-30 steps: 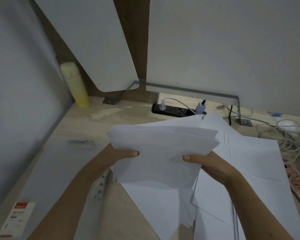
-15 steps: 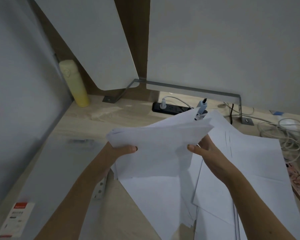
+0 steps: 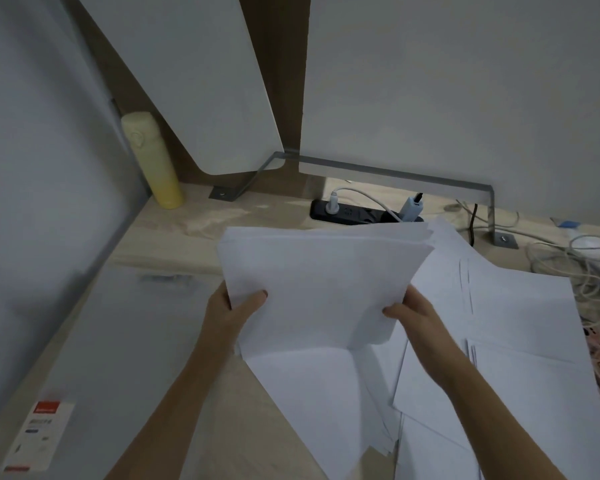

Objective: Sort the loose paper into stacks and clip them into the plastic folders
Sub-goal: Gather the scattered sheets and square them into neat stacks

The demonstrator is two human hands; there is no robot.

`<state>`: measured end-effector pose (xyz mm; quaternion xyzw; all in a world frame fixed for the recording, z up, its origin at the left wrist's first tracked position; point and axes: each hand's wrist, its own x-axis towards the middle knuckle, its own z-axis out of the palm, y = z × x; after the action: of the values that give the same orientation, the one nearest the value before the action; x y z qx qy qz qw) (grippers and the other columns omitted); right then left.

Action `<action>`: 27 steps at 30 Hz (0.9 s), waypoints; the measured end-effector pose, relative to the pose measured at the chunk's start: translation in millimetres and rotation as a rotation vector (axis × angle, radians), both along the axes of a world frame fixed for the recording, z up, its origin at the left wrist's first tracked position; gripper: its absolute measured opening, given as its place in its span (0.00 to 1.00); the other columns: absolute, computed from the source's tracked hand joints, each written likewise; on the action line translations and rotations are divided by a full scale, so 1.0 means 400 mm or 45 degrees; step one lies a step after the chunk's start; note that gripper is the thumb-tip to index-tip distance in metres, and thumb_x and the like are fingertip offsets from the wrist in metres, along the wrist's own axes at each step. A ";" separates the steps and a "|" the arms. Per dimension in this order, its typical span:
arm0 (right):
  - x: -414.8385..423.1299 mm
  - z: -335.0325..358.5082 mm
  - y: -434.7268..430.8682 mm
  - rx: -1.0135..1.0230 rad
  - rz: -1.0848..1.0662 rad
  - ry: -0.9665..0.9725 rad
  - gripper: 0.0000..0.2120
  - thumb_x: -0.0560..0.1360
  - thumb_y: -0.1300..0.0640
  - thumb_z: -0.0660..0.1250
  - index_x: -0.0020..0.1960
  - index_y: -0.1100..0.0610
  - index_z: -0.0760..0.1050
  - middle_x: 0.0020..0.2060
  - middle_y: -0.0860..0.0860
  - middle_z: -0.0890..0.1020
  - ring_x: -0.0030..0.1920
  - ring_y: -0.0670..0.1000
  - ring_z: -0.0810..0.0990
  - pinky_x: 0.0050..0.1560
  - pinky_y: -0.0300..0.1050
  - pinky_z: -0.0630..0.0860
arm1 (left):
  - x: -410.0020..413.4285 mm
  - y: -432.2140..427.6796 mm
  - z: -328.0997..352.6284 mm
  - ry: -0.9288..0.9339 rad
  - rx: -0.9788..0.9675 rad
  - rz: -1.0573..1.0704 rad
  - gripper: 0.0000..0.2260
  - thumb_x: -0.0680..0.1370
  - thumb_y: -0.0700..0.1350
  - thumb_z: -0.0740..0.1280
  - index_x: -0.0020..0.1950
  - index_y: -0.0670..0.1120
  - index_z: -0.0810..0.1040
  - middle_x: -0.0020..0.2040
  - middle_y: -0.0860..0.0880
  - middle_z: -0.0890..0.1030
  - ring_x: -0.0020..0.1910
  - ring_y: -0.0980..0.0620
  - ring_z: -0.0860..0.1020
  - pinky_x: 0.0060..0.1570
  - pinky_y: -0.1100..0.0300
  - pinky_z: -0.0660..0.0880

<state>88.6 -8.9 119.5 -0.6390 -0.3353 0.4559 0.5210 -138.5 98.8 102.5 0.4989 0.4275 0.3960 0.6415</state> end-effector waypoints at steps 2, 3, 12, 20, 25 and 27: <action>-0.025 -0.031 0.005 -0.089 -0.051 0.035 0.16 0.71 0.67 0.61 0.54 0.53 0.76 0.48 0.45 0.84 0.51 0.46 0.81 0.45 0.35 0.74 | 0.014 -0.012 -0.026 0.026 -0.053 0.047 0.11 0.63 0.44 0.67 0.45 0.49 0.78 0.35 0.55 0.84 0.33 0.62 0.81 0.30 0.69 0.76; -0.035 -0.040 0.010 -0.099 -0.100 0.053 0.15 0.72 0.67 0.61 0.53 0.54 0.77 0.47 0.46 0.83 0.50 0.47 0.80 0.45 0.36 0.73 | 0.026 -0.017 -0.029 0.032 -0.059 0.056 0.11 0.63 0.43 0.66 0.44 0.49 0.77 0.35 0.54 0.83 0.32 0.63 0.81 0.29 0.70 0.76; -0.037 -0.042 -0.008 -0.063 -0.268 0.125 0.11 0.62 0.61 0.61 0.44 0.55 0.75 0.39 0.47 0.80 0.47 0.51 0.75 0.52 0.46 0.70 | 0.022 -0.018 -0.021 0.092 -0.028 0.128 0.09 0.73 0.33 0.65 0.34 0.43 0.71 0.24 0.52 0.74 0.25 0.65 0.72 0.35 0.68 0.70; -0.051 -0.047 -0.018 -0.011 -0.366 0.173 0.13 0.72 0.71 0.56 0.43 0.56 0.75 0.40 0.50 0.79 0.46 0.50 0.75 0.51 0.45 0.70 | 0.034 -0.032 -0.022 0.083 -0.017 0.144 0.05 0.66 0.38 0.65 0.33 0.42 0.69 0.25 0.55 0.73 0.28 0.61 0.73 0.31 0.71 0.68; -0.064 -0.078 -0.026 -0.187 -0.227 0.171 0.11 0.68 0.60 0.64 0.50 0.54 0.77 0.45 0.48 0.83 0.51 0.51 0.78 0.51 0.43 0.72 | 0.036 -0.034 -0.066 0.123 -0.075 0.053 0.11 0.67 0.38 0.65 0.48 0.40 0.73 0.37 0.50 0.76 0.32 0.64 0.76 0.33 0.74 0.71; -0.060 -0.069 -0.030 -0.154 -0.246 0.169 0.11 0.74 0.62 0.63 0.53 0.51 0.78 0.47 0.45 0.84 0.49 0.47 0.81 0.48 0.40 0.73 | 0.043 -0.035 -0.060 0.140 -0.054 0.051 0.09 0.72 0.36 0.65 0.52 0.41 0.74 0.41 0.50 0.78 0.36 0.64 0.78 0.35 0.75 0.73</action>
<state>64.7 -20.7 91.8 -0.6671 -0.2088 0.4642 0.5440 -121.4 84.9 78.4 0.4975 0.4804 0.3715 0.6193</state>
